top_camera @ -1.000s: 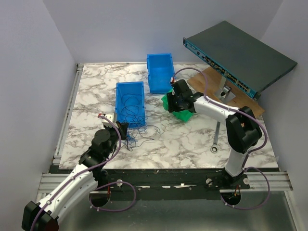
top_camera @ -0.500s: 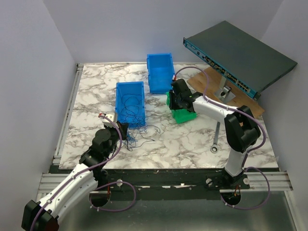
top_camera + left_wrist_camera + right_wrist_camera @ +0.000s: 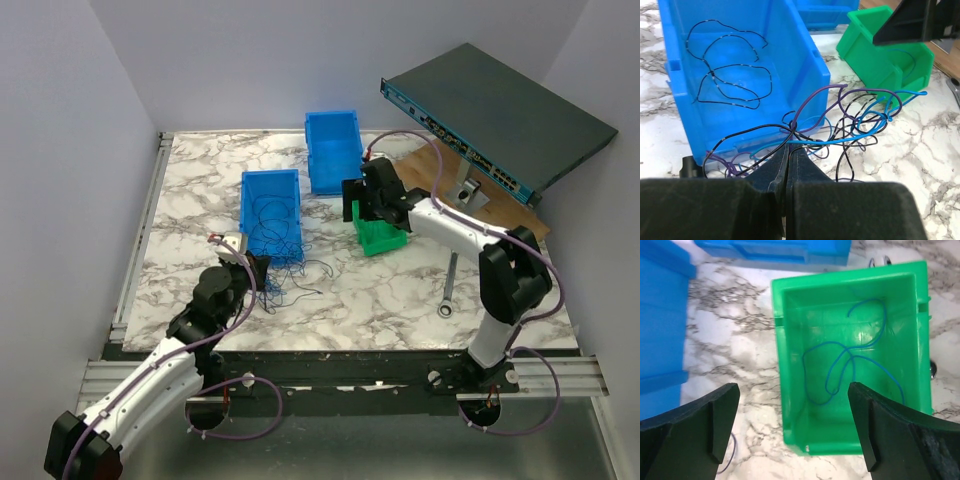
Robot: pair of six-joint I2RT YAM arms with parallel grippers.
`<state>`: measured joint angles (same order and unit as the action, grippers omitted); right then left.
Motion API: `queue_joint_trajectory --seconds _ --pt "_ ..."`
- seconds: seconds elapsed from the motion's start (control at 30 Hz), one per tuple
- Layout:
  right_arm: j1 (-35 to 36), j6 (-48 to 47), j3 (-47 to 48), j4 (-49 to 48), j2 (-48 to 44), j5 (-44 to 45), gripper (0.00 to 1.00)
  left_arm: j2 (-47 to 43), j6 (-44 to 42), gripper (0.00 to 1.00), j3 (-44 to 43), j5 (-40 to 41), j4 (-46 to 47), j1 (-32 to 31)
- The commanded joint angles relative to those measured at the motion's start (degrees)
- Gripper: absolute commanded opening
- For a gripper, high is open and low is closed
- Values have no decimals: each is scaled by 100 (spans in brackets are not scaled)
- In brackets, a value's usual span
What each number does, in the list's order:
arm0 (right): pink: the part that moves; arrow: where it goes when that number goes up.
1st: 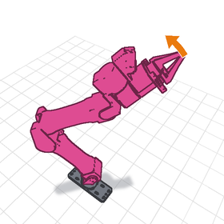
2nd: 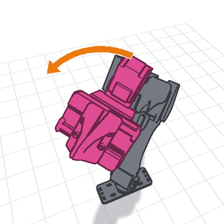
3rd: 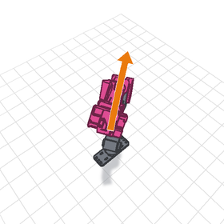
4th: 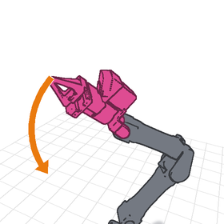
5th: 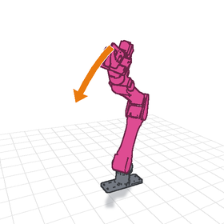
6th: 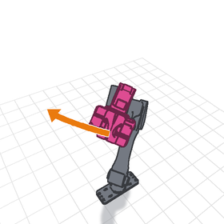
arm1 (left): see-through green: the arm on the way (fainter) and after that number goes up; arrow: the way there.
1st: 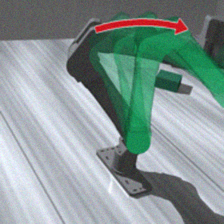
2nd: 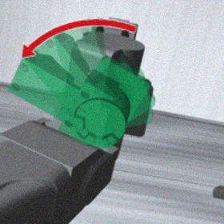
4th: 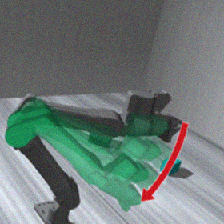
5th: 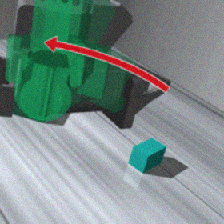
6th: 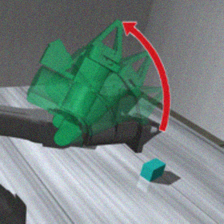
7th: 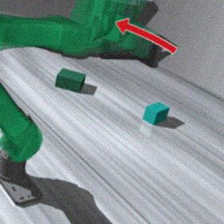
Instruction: Untangle the cables
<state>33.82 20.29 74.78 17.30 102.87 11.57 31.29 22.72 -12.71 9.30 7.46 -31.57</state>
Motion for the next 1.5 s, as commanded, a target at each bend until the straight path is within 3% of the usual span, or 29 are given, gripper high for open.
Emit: queue_joint_trajectory --seconds 0.0,0.13,0.27,0.43,0.57,0.9,1.23,1.4,1.47 --pt "63 -407 -192 -2 -673 -533 100 232 -200 0 -144 -769 514 2" --pt "163 -400 -974 -736 -1345 -1182 100 466 -293 0 -183 -1347 780 -6" --pt "443 -123 -2298 -2477 -1989 -2112 99 694 -371 0 -214 -1668 964 -15" --pt "1133 -54 -3557 -4313 -2347 -1996 97 891 -476 0 -247 -1956 1106 -31" --pt "1302 26 -4364 -5750 -2348 -1980 93 1073 -588 0 -275 -2261 1265 -51" --pt "1460 13 -4932 -7220 -2139 -3026 88 1846 -716 0 -601 -2751 1354 -221" --pt "1564 -31 -4867 -7469 -1862 -3226 84 1922 -767 0 -734 -2831 1301 -284" --pt "1575 -71 -4810 -7329 -1815 -3004 54 1938 -796 0 -746 -2771 1285 -305" --pt "1575 -83 -4907 -7362 -1929 -2835 52 1888 -779 0 -711 -2661 1273 -305"
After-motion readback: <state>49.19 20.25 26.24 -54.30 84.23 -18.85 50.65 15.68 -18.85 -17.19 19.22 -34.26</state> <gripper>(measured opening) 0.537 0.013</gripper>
